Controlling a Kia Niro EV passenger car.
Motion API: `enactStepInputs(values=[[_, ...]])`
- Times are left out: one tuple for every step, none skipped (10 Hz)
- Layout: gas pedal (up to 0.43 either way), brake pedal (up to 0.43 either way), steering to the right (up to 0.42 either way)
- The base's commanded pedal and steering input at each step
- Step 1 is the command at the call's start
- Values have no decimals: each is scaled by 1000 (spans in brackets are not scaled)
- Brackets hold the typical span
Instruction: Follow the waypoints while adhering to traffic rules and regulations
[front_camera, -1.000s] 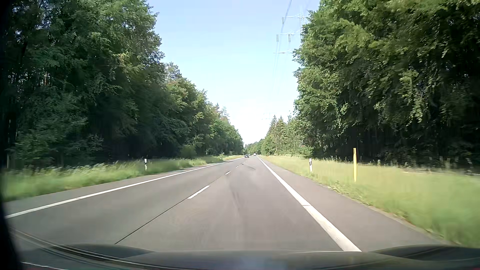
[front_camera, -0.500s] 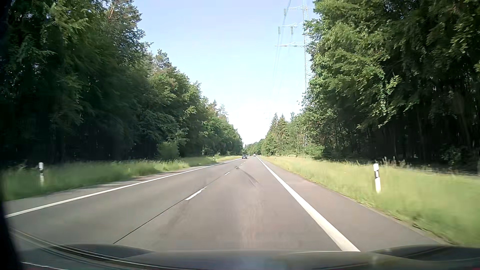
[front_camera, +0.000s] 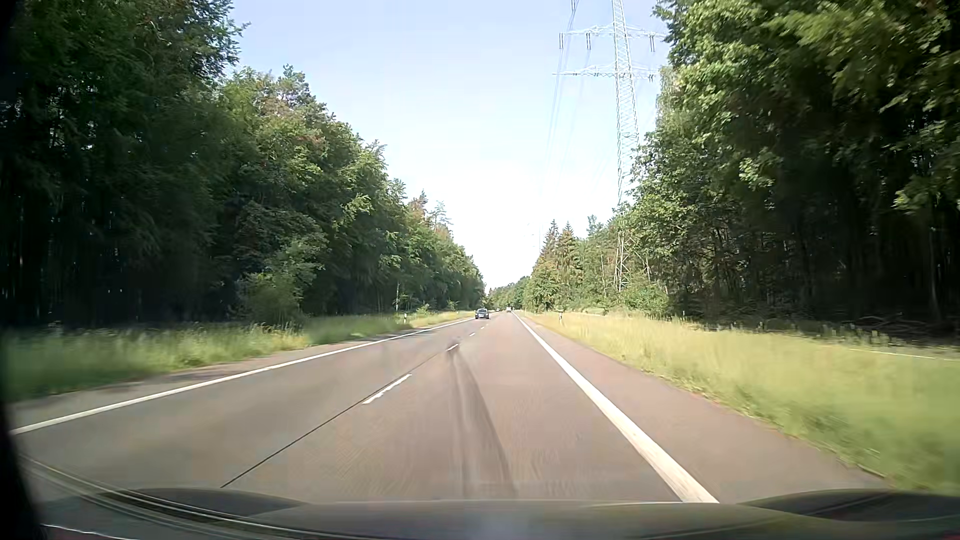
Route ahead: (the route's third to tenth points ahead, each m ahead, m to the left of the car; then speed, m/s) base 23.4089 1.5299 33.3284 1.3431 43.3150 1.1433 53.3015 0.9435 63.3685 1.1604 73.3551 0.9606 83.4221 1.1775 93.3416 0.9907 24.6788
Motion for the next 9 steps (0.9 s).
enactStepInputs(values=[[209,30,0],[209,30,0],[209,24,0],[209,30,0],[209,30,0],[209,30,0],[209,30,0],[209,30,0],[209,24,0]])
